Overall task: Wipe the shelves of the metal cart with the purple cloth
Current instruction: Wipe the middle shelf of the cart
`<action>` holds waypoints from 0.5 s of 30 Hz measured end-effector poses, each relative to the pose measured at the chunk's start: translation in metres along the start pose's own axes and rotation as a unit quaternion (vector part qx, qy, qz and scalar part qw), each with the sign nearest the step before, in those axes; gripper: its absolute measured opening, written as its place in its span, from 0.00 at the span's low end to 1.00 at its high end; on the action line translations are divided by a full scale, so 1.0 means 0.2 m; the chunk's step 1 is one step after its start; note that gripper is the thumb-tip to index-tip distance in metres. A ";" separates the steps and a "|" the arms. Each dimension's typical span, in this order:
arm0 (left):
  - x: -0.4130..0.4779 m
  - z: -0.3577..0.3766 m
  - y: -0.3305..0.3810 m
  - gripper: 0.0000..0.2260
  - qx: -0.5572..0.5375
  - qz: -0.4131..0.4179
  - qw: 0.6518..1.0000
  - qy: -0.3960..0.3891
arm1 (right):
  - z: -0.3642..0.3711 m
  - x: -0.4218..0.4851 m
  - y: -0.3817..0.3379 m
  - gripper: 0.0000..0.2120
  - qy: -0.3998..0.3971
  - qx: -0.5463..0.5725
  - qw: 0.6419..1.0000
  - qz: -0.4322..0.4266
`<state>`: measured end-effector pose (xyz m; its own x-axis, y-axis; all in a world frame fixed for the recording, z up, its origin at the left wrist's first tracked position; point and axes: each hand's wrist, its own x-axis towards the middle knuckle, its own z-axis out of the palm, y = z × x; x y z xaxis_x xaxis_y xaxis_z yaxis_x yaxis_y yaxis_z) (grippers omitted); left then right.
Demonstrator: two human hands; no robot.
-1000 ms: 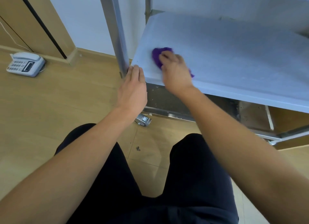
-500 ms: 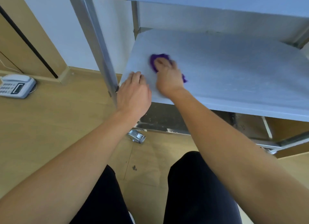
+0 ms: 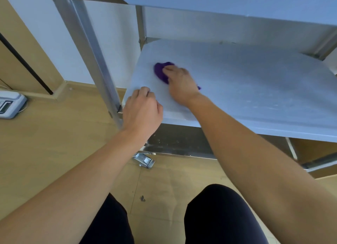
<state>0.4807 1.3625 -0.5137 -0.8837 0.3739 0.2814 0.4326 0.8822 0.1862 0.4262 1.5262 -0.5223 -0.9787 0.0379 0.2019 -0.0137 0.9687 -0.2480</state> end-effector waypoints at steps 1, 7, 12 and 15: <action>0.00 0.00 0.00 0.15 0.004 0.001 1.000 0.000 | -0.01 0.00 -0.04 0.21 -0.005 0.010 0.999 -0.030; 0.11 -0.01 -0.02 0.16 -0.011 0.019 1.000 -0.006 | -0.11 0.04 0.35 0.21 0.021 -0.038 0.993 0.109; 0.33 -0.01 -0.02 0.14 -0.024 -0.005 0.999 -0.032 | -0.04 0.07 0.27 0.21 0.039 -0.047 0.987 0.145; 0.37 0.04 0.00 0.11 -0.028 -0.013 0.999 -0.031 | 0.02 0.09 0.06 0.20 0.025 -0.009 1.000 -0.009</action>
<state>0.4132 1.3926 -0.4998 -0.9031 0.3698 0.2182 0.4175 0.8748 0.2456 0.4072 1.5375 -0.5252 -0.9667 0.0325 0.2538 -0.0271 0.9733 -0.2278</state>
